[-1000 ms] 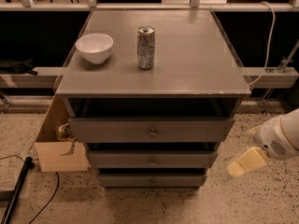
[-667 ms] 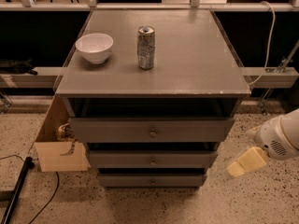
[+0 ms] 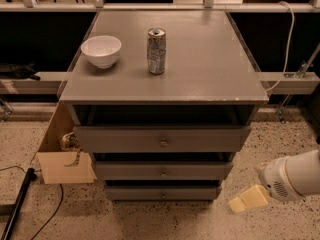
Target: Open bottom drawer
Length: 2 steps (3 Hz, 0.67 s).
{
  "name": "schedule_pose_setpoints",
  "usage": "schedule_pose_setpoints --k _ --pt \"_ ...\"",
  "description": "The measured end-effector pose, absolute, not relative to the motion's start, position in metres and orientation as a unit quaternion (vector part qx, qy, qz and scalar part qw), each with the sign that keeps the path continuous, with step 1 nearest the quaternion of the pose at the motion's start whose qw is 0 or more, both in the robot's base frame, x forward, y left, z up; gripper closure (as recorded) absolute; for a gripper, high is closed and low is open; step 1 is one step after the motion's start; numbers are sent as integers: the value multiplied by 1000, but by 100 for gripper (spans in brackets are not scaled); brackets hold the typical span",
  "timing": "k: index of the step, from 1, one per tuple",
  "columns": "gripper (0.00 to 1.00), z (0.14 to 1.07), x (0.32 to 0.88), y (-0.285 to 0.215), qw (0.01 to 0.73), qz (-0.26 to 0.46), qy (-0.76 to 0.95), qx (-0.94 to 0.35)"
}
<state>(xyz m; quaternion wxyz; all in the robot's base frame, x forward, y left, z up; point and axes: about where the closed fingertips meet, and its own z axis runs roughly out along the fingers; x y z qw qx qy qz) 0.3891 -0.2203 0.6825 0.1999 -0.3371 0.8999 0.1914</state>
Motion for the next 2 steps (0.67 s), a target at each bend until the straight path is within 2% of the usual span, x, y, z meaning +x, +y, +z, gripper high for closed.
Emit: schedule_pose_setpoints --k 2 --pt "0 593 388 -211 158 216 910 -318"
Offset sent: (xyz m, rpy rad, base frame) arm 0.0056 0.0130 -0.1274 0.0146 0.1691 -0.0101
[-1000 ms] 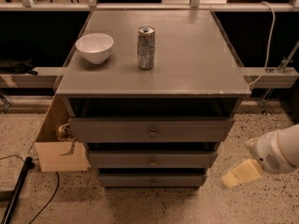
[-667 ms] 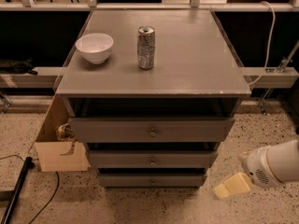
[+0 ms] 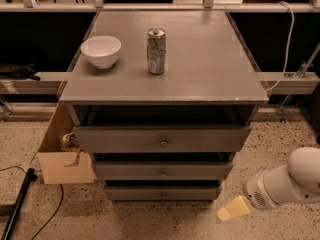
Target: Open bottom drawer
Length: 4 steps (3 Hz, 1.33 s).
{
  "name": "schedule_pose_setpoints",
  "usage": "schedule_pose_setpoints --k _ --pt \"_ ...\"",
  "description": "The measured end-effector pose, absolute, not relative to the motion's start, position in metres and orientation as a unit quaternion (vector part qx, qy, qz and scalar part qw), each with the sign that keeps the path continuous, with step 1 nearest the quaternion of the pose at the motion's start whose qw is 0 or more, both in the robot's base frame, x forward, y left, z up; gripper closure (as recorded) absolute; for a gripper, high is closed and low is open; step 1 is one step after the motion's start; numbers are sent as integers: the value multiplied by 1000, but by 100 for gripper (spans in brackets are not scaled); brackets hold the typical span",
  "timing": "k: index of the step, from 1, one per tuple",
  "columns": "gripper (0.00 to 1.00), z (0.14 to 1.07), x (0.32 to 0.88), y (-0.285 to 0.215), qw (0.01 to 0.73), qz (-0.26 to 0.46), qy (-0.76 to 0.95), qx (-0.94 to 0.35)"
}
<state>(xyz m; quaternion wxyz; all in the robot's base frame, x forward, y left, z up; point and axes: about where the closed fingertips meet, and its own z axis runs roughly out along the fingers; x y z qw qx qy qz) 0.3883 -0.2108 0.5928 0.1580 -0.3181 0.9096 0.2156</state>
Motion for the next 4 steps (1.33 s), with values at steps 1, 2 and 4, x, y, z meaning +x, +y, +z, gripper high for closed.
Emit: schedule_pose_setpoints --k 1,2,4 --pt "0 596 385 -213 163 214 910 -317" --pt "0 566 380 -203 156 229 910 -309" --pt "0 477 401 -157 141 242 902 -329"
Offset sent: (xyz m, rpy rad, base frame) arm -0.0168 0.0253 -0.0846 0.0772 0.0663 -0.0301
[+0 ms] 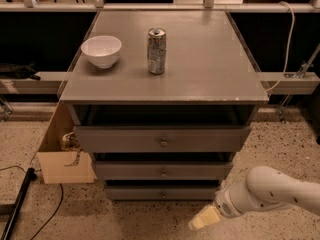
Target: Open bottom drawer
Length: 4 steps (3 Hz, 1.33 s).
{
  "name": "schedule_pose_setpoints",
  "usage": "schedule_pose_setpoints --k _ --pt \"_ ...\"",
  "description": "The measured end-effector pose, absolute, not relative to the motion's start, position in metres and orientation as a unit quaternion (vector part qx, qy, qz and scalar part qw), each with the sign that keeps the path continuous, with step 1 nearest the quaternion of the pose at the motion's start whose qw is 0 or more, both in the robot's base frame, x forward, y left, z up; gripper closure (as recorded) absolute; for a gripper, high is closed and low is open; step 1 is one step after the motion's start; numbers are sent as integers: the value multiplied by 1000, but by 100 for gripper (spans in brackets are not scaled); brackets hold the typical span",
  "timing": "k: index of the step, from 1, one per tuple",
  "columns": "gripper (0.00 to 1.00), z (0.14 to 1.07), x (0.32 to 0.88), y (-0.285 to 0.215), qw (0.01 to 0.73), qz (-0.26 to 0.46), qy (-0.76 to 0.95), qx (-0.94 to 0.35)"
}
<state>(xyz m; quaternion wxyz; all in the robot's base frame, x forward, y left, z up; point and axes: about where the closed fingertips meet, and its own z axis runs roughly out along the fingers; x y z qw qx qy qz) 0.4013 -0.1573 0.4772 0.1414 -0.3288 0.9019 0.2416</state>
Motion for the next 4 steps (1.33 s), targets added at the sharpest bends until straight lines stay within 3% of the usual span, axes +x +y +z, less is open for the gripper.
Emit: schedule_pose_setpoints --k 3,4 --pt "0 351 435 -149 50 234 922 -303" --pt "0 351 432 -148 50 231 922 -306"
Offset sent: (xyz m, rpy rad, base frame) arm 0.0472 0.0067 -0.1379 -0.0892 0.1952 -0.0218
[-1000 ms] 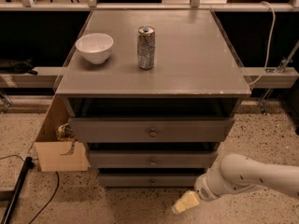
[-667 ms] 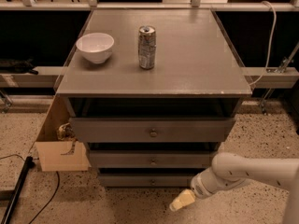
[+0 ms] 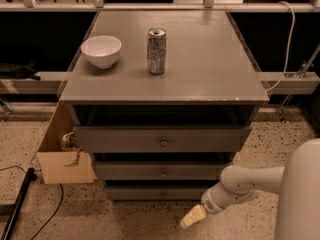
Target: Open bottom drawer
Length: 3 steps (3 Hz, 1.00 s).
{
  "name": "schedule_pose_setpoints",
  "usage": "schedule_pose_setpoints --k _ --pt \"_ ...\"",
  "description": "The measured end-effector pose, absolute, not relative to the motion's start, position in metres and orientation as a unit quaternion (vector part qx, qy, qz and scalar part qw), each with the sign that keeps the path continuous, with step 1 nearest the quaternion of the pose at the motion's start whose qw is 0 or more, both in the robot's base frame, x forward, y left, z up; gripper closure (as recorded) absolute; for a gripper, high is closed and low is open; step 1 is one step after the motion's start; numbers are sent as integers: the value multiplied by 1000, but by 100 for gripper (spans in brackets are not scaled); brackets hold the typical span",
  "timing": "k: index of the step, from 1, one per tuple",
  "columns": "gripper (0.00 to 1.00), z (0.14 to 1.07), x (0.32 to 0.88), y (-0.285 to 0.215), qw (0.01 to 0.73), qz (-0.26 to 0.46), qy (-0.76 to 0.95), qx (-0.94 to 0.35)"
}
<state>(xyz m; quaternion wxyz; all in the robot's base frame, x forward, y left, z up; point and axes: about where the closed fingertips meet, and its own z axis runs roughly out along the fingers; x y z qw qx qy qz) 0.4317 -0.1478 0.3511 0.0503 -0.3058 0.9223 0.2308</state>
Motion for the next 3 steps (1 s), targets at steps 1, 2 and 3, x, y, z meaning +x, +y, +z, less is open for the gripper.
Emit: schedule_pose_setpoints --k 1,2,3 --pt "0 335 431 -142 48 225 924 -305" --pt "0 315 439 -131 59 220 923 -311" --pt "0 297 450 -121 76 204 922 -321"
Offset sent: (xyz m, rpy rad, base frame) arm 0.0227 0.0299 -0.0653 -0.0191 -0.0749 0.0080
